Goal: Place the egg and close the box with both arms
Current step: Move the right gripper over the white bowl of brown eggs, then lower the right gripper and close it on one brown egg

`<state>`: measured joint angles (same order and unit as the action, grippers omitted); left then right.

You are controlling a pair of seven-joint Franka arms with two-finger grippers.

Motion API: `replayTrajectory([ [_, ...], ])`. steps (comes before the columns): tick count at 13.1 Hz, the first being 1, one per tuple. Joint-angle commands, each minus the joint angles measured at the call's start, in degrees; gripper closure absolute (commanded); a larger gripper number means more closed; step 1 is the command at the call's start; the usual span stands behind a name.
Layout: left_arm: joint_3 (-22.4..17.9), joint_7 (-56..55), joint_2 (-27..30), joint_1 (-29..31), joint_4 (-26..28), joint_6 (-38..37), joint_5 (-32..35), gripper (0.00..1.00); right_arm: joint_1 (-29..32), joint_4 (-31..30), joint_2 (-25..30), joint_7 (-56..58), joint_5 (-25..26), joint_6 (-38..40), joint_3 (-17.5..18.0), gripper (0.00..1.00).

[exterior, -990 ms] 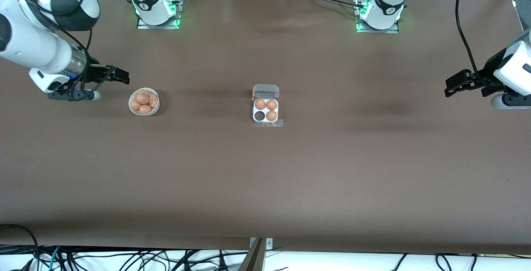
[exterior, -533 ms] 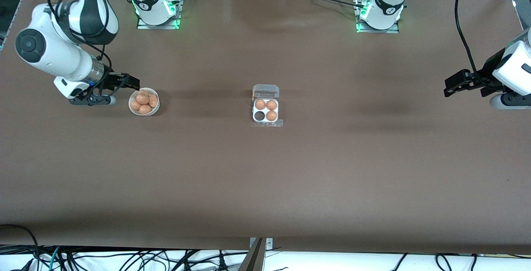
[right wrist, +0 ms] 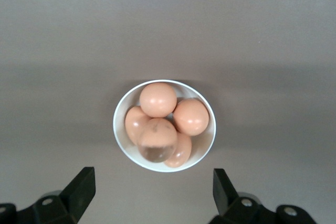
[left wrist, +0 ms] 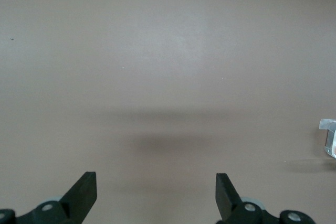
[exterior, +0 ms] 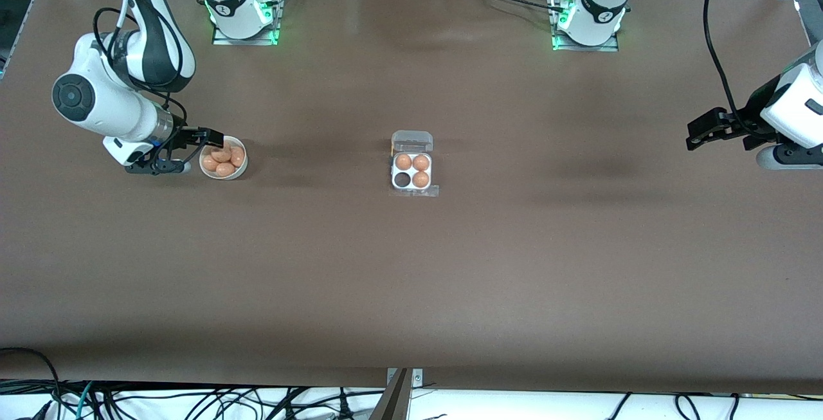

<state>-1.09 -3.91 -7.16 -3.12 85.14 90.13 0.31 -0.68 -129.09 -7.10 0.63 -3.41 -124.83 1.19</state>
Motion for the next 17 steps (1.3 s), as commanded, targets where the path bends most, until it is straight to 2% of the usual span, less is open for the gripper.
replayTrajectory([
  [1, 0.04, -0.22, -0.58, -0.4, -1.47, -0.57, 1.01, 0.0, 0.24, -0.55, -2.03, 1.04, -0.28, -3.04, 0.04, 0.01],
  [9, 0.3, -0.39, -0.58, -0.4, -1.64, -0.57, 1.1, 0.0, 0.16, -4.76, -3.62, 0.51, -0.28, -9.37, 0.31, 0.02],
  [14, 0.74, -0.39, -0.58, -0.31, -1.64, -0.57, 1.1, 0.0, -0.63, -5.29, -4.15, 0.24, -0.28, -11.57, 0.57, 0.02],
  [16, 0.74, -0.39, -0.58, -0.31, -1.64, -0.57, 1.1, 0.0, -0.72, -5.38, -4.24, 0.24, -0.28, -11.75, 0.57, 0.06],
  [17, 0.74, -0.39, -0.58, -0.31, -1.64, -0.57, 1.1, 0.0, -0.72, -5.38, -4.24, 0.24, -0.28, -11.75, 0.49, 0.14],
])
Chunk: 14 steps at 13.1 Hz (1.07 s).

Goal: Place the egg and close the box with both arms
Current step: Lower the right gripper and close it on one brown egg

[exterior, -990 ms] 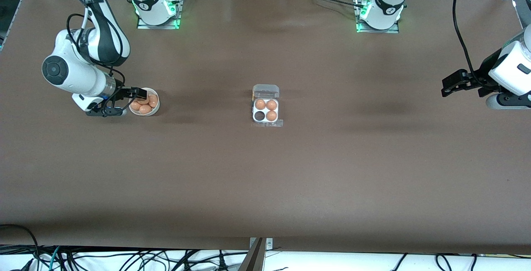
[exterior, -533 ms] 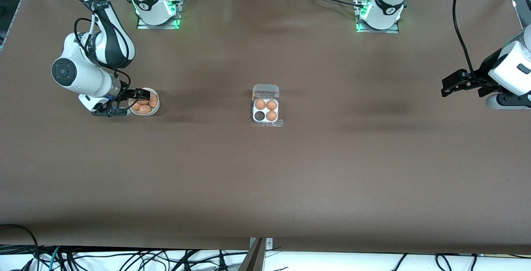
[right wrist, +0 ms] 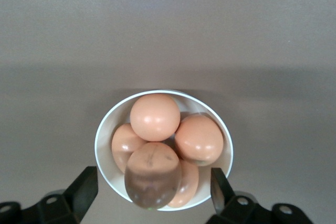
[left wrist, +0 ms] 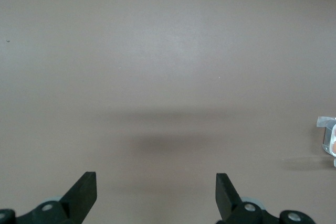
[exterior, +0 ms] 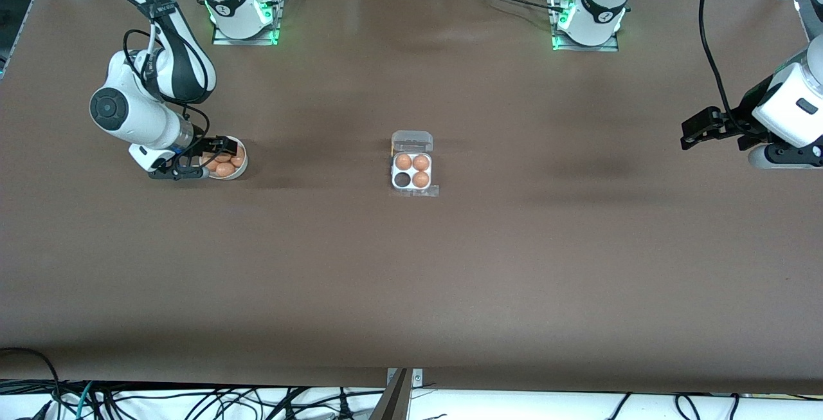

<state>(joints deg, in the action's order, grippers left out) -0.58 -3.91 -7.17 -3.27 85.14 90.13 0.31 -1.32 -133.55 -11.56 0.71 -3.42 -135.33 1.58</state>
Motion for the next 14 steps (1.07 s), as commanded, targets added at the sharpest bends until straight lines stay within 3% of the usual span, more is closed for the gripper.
replayTrajectory([
  [1, 0.22, -0.39, -0.56, -0.16, -1.64, -0.57, 1.1, 0.0, -0.09, -0.93, 0.23, 0.17, -0.28, -1.34, 0.17, 0.29],
  [4, 0.22, -0.31, -0.56, -0.16, -1.55, -0.57, 1.1, 0.0, 0.0, -0.93, 0.05, 0.25, -0.28, -1.34, 0.08, 0.83],
  [6, 0.22, -0.39, -0.56, -0.16, -1.55, -0.57, 1.1, 0.0, 0.0, -0.93, 0.14, 0.25, -0.28, -1.34, 0.17, 1.0],
  [11, 0.31, -0.39, -0.56, -0.16, -1.64, -0.57, 1.1, 0.0, 0.0, -0.49, 1.1, 0.25, -0.28, -0.29, 0.17, 1.0],
  [14, 0.31, -0.31, -0.56, -0.16, -1.64, -0.57, 1.1, 0.0, 0.0, 2.05, 4.43, 0.34, -0.28, 6.36, 0.17, 1.0],
])
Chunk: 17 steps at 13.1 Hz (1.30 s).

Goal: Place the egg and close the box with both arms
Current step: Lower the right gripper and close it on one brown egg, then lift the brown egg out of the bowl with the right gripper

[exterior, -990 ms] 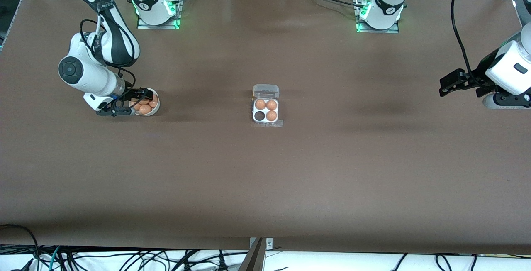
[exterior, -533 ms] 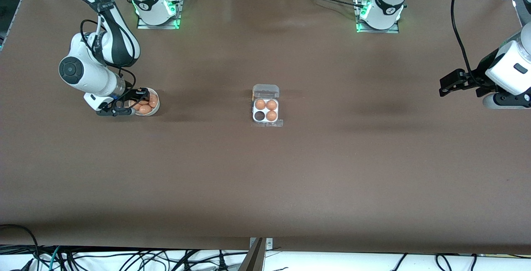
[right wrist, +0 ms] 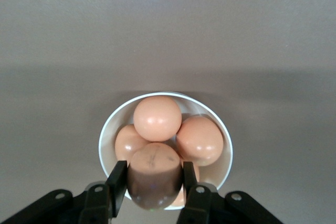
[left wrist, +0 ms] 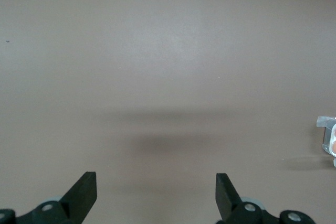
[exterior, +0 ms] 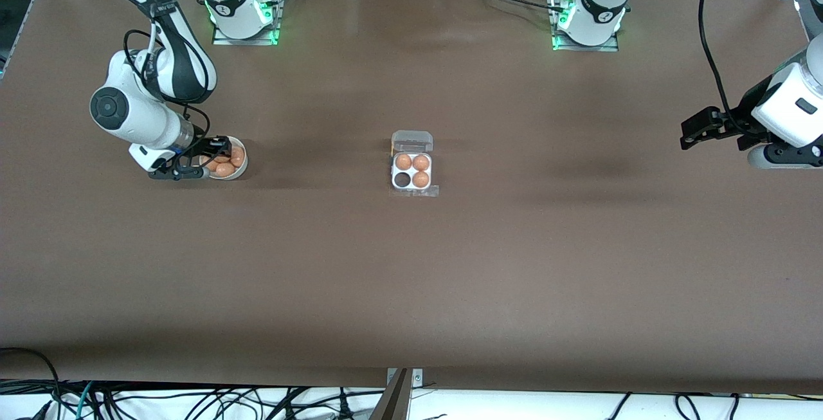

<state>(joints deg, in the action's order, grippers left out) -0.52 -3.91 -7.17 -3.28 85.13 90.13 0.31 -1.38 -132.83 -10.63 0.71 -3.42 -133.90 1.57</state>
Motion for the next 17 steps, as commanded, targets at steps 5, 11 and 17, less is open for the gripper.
replayTrajectory([
  [5, 0.17, -0.39, -0.56, -0.15, -1.64, -0.57, 1.1, 0.0, 0.06, 13.35, 7.28, 0.35, 0.07, 23.02, -0.25, 1.0],
  [11, 0.17, -0.39, -0.56, -0.23, -1.64, -0.57, 1.18, 0.0, 0.06, 34.98, 7.03, -1.31, 0.69, 43.61, -0.34, 1.0],
  [17, 0.25, -0.3, -0.56, -0.23, -1.64, -0.57, 1.01, 0.0, -5.8, 46.06, -0.17, -14.04, -0.45, 44.95, 1.86, 1.0],
])
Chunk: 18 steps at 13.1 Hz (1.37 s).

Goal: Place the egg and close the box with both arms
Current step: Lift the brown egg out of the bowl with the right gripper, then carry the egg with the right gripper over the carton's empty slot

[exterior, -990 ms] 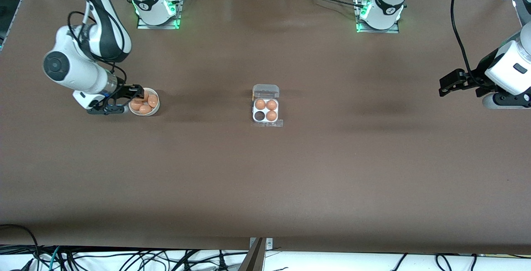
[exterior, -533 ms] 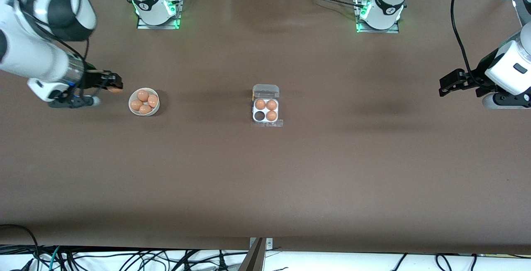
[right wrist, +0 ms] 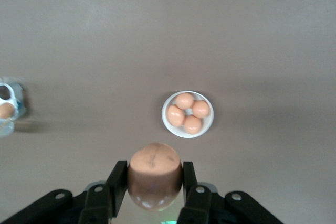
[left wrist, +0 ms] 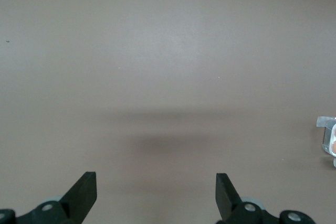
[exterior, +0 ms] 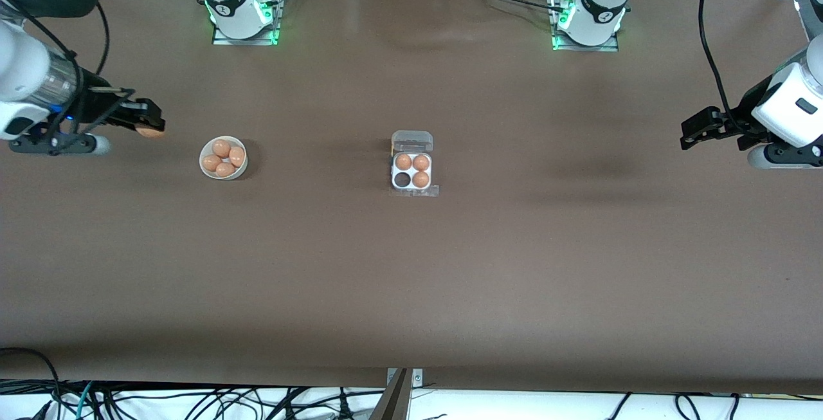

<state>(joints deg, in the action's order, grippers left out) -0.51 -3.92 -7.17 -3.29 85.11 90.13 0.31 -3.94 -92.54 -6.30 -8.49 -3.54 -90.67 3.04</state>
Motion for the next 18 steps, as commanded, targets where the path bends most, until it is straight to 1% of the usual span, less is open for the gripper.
replayTrajectory([
  [1, 0.25, -0.39, -0.56, -0.23, -1.62, -0.57, 1.1, 0.0, -5.26, 7.36, -6.17, -7.22, -0.33, 1.63, 0.39, 1.0],
  [3, 0.25, -0.39, -0.56, -0.23, -1.62, -0.57, 1.1, 0.0, -9.57, 10.78, -10.2, -12.67, -0.33, 0.84, 0.39, 1.0],
  [4, 0.25, -0.39, -0.56, -0.23, -1.62, -0.57, 1.1, 0.0, -11.77, 13.67, -12.92, -15.39, -0.41, 0.58, 0.39, 1.0],
  [5, 0.16, -0.22, -0.56, -0.14, -1.62, -0.57, 1.1, 0.0, -13.79, 16.92, -16.0, -18.12, -1.02, -0.03, 0.39, 1.0],
  [7, 0.16, -0.21, -0.56, -0.14, -1.62, -0.57, 1.1, 0.0, -17.22, 20.63, -20.58, -22.34, -2.61, -2.65, 0.39, 1.0],
  [10, 0.16, 0.31, -0.56, -0.05, -1.62, -0.57, 1.1, 0.0, -22.14, 21.17, -25.59, -26.31, -2.79, -10.74, 0.39, 1.0],
  [14, 0.16, 0.4, -1.09, -0.23, -1.62, -0.48, 1.01, 0.0, -26.72, 21.26, -31.92, -28.25, -2.7, -20.06, 0.39, 1.0],
  [16, 0.25, 0.31, -1.18, -0.23, -1.7, -0.48, 1.01, 0.0, -28.65, 21.26, -33.95, -30.09, -2.61, -22.53, 0.3, 1.0],
  [18, 0.25, 0.14, -1.09, -0.23, -1.7, -0.48, 1.01, 0.0, -30.24, 21.17, -35.1, -32.1, -2.44, -22.8, 0.3, 1.0],
])
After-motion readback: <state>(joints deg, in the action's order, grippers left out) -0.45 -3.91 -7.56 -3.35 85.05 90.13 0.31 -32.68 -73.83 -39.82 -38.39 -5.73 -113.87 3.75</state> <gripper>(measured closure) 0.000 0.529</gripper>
